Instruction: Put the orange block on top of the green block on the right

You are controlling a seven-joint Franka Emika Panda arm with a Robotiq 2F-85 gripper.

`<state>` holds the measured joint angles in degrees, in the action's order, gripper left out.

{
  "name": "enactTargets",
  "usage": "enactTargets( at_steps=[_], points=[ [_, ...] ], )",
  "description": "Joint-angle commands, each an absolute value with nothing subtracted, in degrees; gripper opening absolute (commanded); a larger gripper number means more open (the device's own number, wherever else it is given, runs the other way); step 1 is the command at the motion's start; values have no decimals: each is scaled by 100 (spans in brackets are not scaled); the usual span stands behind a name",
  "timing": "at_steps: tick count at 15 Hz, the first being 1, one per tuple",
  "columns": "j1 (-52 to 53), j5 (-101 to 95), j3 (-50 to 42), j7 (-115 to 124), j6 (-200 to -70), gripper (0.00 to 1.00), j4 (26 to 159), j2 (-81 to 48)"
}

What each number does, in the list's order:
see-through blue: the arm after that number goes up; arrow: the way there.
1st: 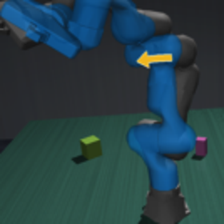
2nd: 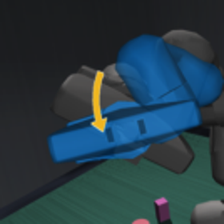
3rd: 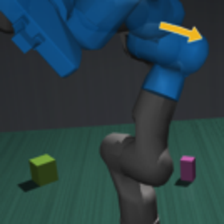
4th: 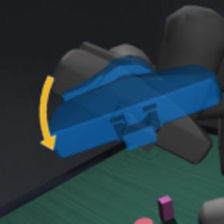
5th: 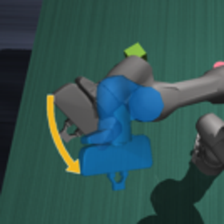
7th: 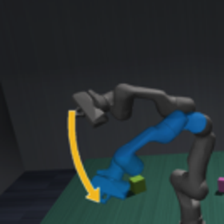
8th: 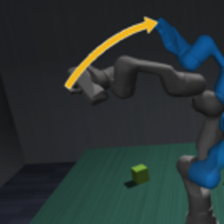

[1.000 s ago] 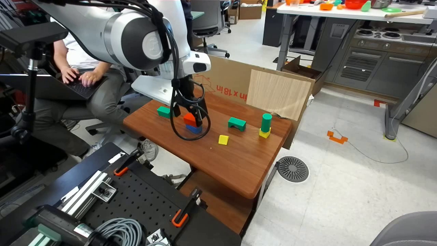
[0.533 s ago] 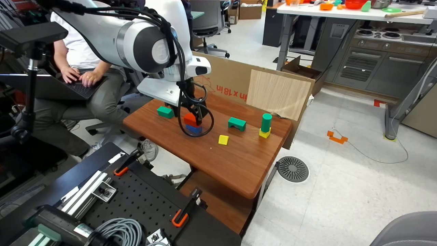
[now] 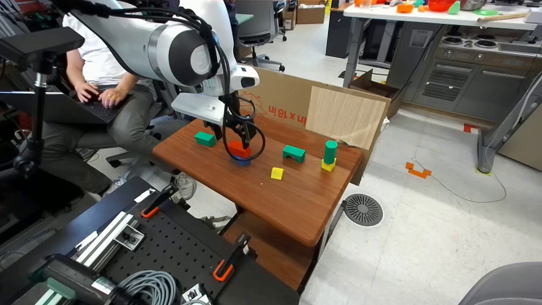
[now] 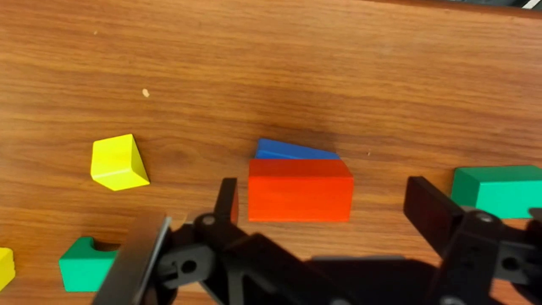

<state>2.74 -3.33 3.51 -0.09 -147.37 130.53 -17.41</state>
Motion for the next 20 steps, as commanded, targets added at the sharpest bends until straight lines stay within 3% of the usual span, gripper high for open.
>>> enactTargets(
  at_steps=[1, 20],
  points=[
    [405, -500, 263, 94, -14691, 100, 12817, -1938],
    [564, -969, 25, 592, -14434, 100, 12502, -2385]
  ],
)
